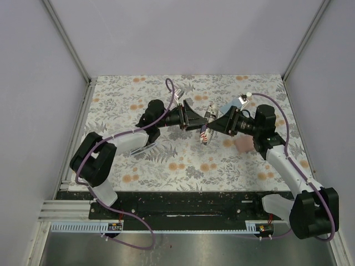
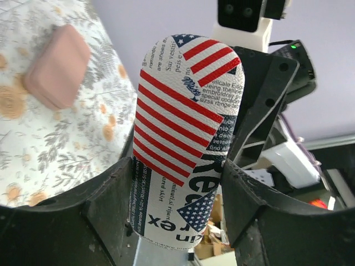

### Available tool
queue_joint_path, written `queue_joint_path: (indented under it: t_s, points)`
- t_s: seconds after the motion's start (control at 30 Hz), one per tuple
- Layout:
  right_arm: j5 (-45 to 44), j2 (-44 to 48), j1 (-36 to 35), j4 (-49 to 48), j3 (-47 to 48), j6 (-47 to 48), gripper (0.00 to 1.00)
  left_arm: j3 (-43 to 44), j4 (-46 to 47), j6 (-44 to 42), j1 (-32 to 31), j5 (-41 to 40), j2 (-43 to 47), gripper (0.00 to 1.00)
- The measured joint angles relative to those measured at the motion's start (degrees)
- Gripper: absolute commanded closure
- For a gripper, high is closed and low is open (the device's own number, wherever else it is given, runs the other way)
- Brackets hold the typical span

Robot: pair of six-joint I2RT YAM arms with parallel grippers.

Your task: Organize the sunglasses

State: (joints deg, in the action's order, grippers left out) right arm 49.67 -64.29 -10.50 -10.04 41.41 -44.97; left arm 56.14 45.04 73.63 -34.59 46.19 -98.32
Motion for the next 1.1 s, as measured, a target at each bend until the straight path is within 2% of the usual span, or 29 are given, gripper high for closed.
queue_joint_path:
  t_s: [0.17,0.27,0.5,0.63,0.67,0.8,0.9,0.97,1.1]
  points:
    - [-5.2,-0.6,-0.8,8.1,2.6,4.3,0.67,3.3,-18.0,-13.0,-1.4,-7.9,3.9,0.97]
    - [-9.0,-2.0,-1.1,11.5,3.5,5.9,0.66,5.3,-25.7,-18.3,-2.4,-13.7,4.3,0.99]
    - [-17.9,-6.7,-3.7,17.8,3.5,7.2,0.62,6.5,-39.0,-25.9,-6.8,-30.6,4.3,1.0]
    - [-21.1,-8.9,-4.5,19.1,3.5,6.9,0.57,8.2,-43.0,-28.9,-9.3,-38.2,3.2,1.0]
    - [-21.4,-9.4,-4.5,19.1,3.4,6.7,0.54,8.4,-43.3,-29.2,-9.6,-39.3,2.8,1.0]
    - [-22.7,-11.5,-4.8,19.2,2.8,5.9,0.25,8.6,-44.1,-30.1,-10.3,-41.6,0.9,1.0]
    - [-24.0,-11.9,-5.0,19.8,2.3,5.3,0.1,8.7,-44.5,-30.8,-10.9,-42.3,0.2,1.0]
    - [-25.1,-11.8,-5.0,19.7,2.3,5.1,0.06,8.7,-45.4,-31.3,-11.1,-42.6,0.2,1.0]
    - [-28.3,-11.2,-5.0,20.9,2.4,5.7,0.06,8.7,-46.3,-33.4,-10.8,-42.5,0.2,1.0]
